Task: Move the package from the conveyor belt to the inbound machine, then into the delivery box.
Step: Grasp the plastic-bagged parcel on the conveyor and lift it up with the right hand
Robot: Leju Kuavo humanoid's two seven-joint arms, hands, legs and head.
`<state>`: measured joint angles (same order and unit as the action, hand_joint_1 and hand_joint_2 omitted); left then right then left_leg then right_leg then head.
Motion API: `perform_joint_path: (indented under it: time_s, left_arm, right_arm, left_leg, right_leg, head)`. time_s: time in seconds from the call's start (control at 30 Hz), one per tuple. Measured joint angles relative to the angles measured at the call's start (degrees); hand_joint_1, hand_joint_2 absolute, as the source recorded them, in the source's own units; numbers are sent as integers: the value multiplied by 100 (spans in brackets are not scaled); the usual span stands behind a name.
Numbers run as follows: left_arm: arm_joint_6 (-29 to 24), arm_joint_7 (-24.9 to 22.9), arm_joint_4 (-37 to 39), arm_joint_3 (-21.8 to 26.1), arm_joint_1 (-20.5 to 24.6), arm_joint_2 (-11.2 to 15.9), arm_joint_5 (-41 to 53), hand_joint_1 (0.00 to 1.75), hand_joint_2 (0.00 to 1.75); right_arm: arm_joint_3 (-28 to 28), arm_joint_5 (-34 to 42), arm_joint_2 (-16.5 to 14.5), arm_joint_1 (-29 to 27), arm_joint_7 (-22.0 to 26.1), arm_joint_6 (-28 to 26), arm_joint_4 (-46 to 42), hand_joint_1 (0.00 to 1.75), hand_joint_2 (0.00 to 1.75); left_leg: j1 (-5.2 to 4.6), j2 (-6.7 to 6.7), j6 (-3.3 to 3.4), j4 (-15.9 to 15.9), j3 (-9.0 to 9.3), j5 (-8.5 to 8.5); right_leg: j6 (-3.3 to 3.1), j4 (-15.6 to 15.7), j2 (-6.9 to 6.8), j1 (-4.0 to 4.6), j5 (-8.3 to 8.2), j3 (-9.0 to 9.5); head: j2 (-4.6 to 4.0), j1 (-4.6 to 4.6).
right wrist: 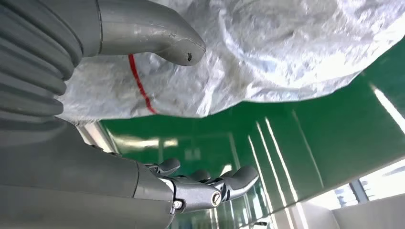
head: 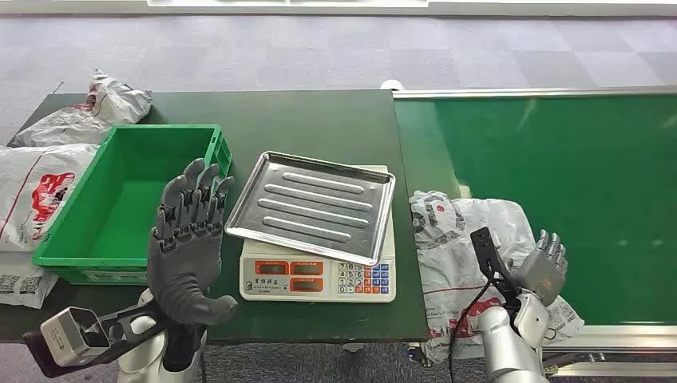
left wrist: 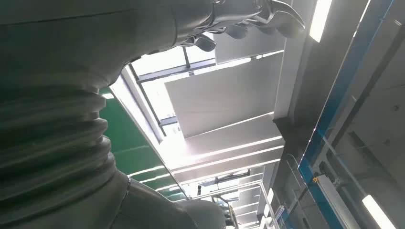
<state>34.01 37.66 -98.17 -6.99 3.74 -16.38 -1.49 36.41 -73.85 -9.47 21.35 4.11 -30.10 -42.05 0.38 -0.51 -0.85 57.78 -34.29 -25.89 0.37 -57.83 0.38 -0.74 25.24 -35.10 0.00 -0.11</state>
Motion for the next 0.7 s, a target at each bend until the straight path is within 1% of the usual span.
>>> perform_joint_path:
  time_s: [0.1, 0.17, 0.3, 0.4, 0.47, 0.53, 0.63, 0.7]
  left_arm:
    - [1, 5, 1, 0, 0, -1, 1, 0, 175]
    - [8, 16, 2, 0, 1, 0, 5, 0, 175]
    - [87, 89, 44, 0, 22, 3, 40, 0, 175]
    - [107, 185, 118, 0, 53, 8, 91, 0, 175]
    - [99, 220, 162, 0, 64, 9, 118, 0, 175]
    - [94, 237, 194, 0, 71, 10, 129, 0, 175]
    - [94, 248, 226, 0, 77, 10, 131, 0, 175]
    - [94, 249, 237, 0, 77, 10, 131, 0, 175]
  right_arm:
    - [32, 40, 25, 65, 29, 35, 139, 0, 175]
    - [71, 136, 55, 125, 123, 211, 273, 0, 175]
    - [94, 462, 184, 189, 327, 968, 624, 0, 175]
    - [94, 574, 307, 230, 426, 1622, 976, 0, 175]
    - [94, 631, 370, 293, 561, 1964, 1177, 0, 175]
    - [94, 651, 419, 371, 641, 2161, 1324, 0, 175]
    - [94, 633, 463, 462, 683, 2290, 1479, 0, 175]
    - [94, 629, 480, 502, 698, 2335, 1547, 87, 175]
  left_leg:
    - [0, -1, 0, 0, 0, 0]
    - [0, 0, 0, 0, 0, -1]
    - [0, -1, 1, 0, -1, -2]
    - [0, -2, 2, 0, 0, -2]
    - [0, 5, 1, 0, 7, -4]
    - [0, 14, 2, 0, 19, -9]
    - [1, 20, 5, 0, 36, -15]
    - [1, 22, 6, 0, 45, -16]
  right_leg:
    - [0, 0, 0, 0, 0, 0]
    - [0, 0, 0, 1, 1, -1]
    - [1, 0, 0, 0, 2, -1]
    - [1, 0, 0, 0, 2, 1]
    - [1, 1, 7, 0, 1, 4]
    - [1, 1, 17, 1, 2, 12]
    - [2, 3, 20, 2, 3, 28]
    - [4, 4, 21, 2, 4, 38]
  head:
    - [0, 0]
    - [0, 0]
    - [0, 0]
    - [0, -1]
    - [0, -1]
    - [0, 0]
    - [0, 0]
    - [0, 0]
